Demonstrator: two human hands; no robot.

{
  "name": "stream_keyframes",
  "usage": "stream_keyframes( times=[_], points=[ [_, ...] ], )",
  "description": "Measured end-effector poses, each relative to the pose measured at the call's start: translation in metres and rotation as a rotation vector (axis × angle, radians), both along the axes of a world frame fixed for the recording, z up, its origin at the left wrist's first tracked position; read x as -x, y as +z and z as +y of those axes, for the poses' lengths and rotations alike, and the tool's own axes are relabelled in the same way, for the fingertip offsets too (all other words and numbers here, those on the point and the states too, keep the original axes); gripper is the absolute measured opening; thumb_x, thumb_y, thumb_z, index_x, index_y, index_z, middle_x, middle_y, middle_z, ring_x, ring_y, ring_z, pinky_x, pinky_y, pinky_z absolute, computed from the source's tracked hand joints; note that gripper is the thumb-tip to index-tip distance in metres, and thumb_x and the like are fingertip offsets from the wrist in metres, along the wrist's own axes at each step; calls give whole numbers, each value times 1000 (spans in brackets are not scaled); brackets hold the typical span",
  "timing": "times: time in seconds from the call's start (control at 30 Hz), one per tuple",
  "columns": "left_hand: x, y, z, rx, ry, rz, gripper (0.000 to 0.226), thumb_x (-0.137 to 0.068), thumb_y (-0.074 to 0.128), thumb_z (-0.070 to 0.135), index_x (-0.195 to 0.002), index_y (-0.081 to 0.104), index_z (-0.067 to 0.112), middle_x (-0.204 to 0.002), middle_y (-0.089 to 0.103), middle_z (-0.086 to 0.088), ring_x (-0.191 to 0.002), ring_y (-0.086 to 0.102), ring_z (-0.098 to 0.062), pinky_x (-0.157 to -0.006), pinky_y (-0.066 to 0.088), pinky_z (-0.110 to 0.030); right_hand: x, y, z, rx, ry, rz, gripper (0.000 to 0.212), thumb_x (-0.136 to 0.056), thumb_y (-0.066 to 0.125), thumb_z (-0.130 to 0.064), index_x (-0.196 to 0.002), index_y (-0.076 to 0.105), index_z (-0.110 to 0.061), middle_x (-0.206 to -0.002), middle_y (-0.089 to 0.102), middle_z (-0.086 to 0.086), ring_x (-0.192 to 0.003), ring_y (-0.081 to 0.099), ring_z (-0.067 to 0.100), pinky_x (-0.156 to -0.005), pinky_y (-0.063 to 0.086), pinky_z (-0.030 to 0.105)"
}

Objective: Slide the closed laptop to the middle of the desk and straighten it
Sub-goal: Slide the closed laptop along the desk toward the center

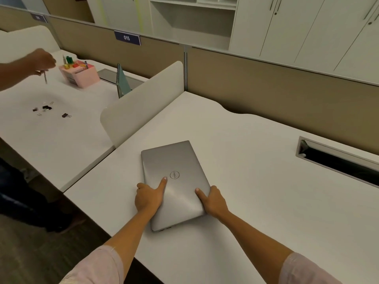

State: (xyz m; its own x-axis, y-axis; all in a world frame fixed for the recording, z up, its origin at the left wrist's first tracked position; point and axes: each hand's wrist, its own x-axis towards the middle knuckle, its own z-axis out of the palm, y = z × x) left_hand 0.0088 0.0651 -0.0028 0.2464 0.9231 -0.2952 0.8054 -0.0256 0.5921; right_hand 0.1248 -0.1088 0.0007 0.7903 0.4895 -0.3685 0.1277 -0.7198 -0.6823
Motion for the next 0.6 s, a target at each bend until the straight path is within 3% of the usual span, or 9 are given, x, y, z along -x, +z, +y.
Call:
stream_keyframes(
  times=[0.17,0.33,0.43,0.6],
  points=[
    [-7,2,-24,-4,-61,-26,83,-75,59,74,-110,46,0,-109,62,-19,-93,61,-37,-64,42,-35,6,-4,-37,19,-33,-50,61,-90,48,-62,-115,48,-7,-116,55,7,-103,58,28,-83,46,38],
    [-26,3,-66,9,-141,-76,81,-76,60,73,-108,45,1,-107,63,-17,-94,62,-36,-66,44,-35,2,-3,-86,-1,-133,-101,48,-89,49,-61,-97,44,-14,-103,53,3,-86,53,21,-72,40,32],
    [-39,2,-95,18,-205,-75,83,-75,59,74,-111,46,1,-108,62,-15,-94,62,-35,-64,42,-33,-1,-4,-120,-20,-208,-109,50,-88,51,-61,-99,47,-12,-101,54,3,-87,55,22,-73,41,32],
    [-61,0,-147,-6,-326,-76,78,-73,58,77,-102,45,5,-97,61,-11,-77,55,-25,-61,43,-32,3,-8,-182,-58,-352,-95,52,-86,54,-61,-102,50,-11,-100,56,3,-90,58,23,-78,47,34]
  ],
)
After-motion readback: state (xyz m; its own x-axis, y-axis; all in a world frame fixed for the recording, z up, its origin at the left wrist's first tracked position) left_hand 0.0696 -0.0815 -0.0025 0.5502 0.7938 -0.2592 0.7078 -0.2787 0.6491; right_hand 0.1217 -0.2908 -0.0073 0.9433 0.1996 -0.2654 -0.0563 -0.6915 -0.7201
